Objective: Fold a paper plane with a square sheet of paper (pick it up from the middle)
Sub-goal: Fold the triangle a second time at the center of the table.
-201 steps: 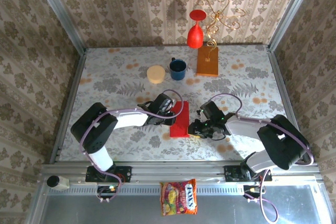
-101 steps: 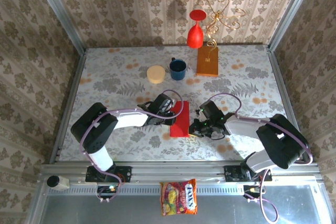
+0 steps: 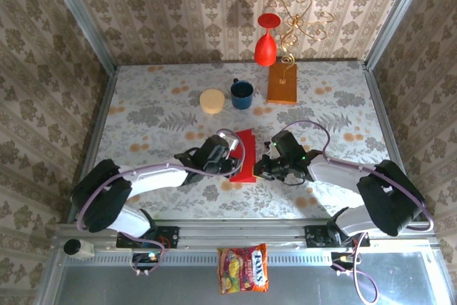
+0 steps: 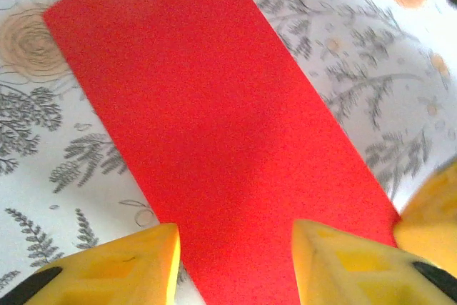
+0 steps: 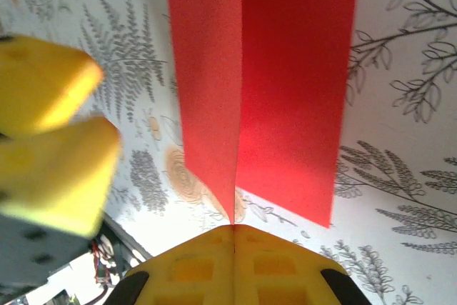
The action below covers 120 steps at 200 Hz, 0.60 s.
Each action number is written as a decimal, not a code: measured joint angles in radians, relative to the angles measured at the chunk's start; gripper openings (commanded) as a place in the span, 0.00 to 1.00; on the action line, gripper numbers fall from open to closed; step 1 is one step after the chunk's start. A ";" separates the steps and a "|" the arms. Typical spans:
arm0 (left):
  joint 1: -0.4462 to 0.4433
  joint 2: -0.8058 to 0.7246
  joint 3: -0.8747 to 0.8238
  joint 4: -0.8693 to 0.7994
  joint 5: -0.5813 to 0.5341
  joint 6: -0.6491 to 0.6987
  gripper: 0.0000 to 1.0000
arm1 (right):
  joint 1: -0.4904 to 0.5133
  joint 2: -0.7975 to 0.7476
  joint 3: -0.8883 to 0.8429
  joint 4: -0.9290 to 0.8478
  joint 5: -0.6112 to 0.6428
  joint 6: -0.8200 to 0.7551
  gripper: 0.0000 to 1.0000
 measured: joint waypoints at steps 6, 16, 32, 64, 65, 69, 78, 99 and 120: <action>-0.018 -0.005 -0.011 0.002 -0.017 0.008 0.49 | 0.000 -0.006 0.002 0.000 0.000 0.000 0.00; -0.049 -0.008 -0.029 0.006 -0.048 0.023 0.50 | 0.000 -0.011 0.007 0.000 0.000 0.003 0.00; -0.104 -0.010 -0.057 0.013 -0.106 0.050 0.52 | 0.000 -0.012 0.014 0.000 0.000 0.008 0.00; -0.197 -0.010 -0.079 0.033 -0.211 0.104 0.53 | 0.000 -0.012 0.014 0.000 0.000 0.022 0.00; -0.200 -0.010 -0.079 0.035 -0.214 0.106 0.53 | 0.000 -0.012 0.014 0.000 0.000 0.023 0.00; -0.207 -0.010 -0.079 0.040 -0.223 0.112 0.53 | 0.000 -0.012 0.015 0.000 0.000 0.023 0.00; -0.218 -0.010 -0.079 0.051 -0.241 0.124 0.54 | 0.000 -0.012 0.014 0.000 0.000 0.023 0.00; -0.227 -0.010 -0.079 0.074 -0.266 0.147 0.54 | 0.000 -0.012 0.014 0.000 0.000 0.024 0.00; -0.232 0.007 -0.076 0.089 -0.277 0.166 0.54 | 0.000 -0.012 0.015 0.000 0.000 0.027 0.00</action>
